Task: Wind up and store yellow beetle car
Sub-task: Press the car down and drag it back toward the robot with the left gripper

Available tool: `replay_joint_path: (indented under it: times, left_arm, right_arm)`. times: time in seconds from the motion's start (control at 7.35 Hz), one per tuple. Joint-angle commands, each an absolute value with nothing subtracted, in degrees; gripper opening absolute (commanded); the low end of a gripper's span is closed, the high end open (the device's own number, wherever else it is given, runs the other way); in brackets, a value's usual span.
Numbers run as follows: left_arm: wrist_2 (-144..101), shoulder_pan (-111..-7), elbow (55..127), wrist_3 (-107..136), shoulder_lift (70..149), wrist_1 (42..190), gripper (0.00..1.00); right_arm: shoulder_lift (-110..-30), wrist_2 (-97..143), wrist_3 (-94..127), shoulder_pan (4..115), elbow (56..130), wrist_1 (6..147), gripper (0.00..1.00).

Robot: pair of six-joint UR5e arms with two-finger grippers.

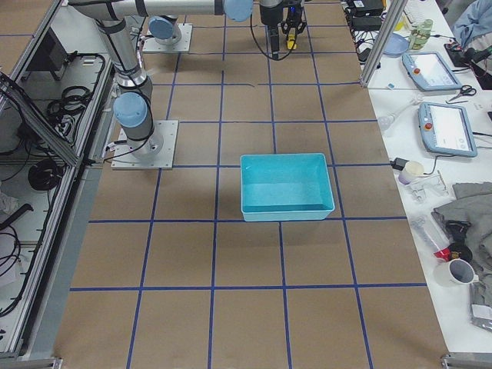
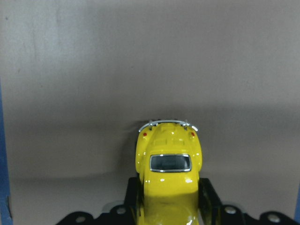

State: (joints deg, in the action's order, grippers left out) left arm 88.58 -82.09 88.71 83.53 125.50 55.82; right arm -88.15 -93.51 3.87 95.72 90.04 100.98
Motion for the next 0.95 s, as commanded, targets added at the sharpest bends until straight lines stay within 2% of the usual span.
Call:
replay_joint_path:
  times: [0.0, 0.82]
  left_arm:
    - [88.68, -81.83, 88.42, 82.53, 125.60, 55.81, 0.00]
    - [88.86, -80.60, 88.59, 79.90, 125.51, 55.90, 0.00]
  right_arm:
    - [-88.15, -93.52, 3.87, 95.80, 90.09, 100.99, 1.00]
    - [-88.15, -93.52, 3.95, 95.80, 90.09, 100.99, 1.00]
